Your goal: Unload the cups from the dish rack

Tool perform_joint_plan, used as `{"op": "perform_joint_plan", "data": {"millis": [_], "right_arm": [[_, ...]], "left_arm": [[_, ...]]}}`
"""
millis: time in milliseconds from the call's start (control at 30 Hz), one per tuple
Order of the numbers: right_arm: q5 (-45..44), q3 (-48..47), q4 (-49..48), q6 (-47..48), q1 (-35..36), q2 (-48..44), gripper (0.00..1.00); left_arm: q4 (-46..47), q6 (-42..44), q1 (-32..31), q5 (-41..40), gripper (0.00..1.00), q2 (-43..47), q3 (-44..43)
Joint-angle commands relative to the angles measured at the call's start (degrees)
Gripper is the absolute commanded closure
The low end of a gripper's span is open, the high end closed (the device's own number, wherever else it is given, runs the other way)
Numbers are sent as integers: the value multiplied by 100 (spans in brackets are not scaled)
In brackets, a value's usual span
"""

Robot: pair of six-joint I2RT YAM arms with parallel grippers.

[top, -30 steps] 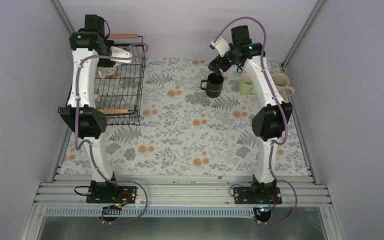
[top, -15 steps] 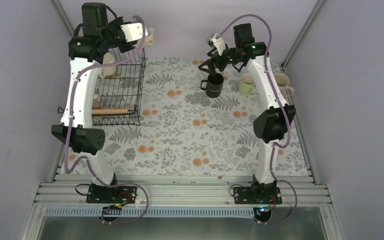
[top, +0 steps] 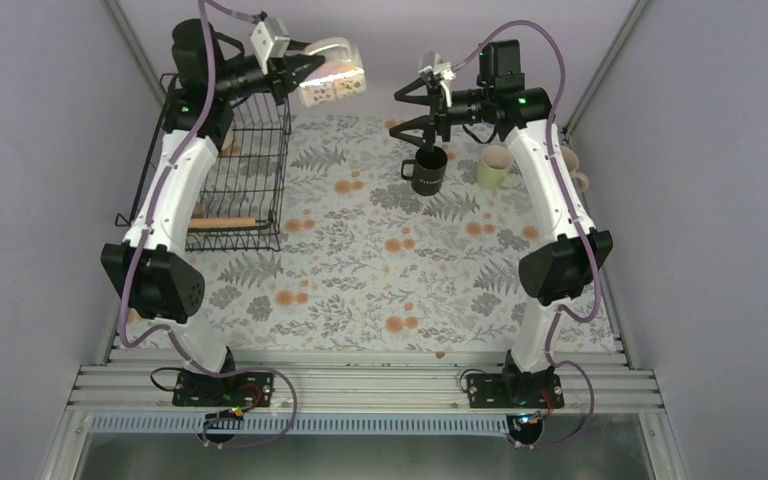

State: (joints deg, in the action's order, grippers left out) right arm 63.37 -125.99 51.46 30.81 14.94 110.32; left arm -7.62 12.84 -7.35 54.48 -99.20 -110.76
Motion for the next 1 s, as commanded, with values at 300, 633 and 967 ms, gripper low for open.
{"op": "perform_joint_plan", "data": {"millis": [300,633,967], "right_arm": [[847,-293,-456,-231,70,151,4],[940,-326,-185,-105,174,198,42],[196,-470,758,513,391,311,88]], "left_arm": [[2512,-1539,-589,1266,98,78,637],[3536,-2272,-747,1449,98,-334,729],[3346,-2084,-918,1505,98,-687,337]]}}
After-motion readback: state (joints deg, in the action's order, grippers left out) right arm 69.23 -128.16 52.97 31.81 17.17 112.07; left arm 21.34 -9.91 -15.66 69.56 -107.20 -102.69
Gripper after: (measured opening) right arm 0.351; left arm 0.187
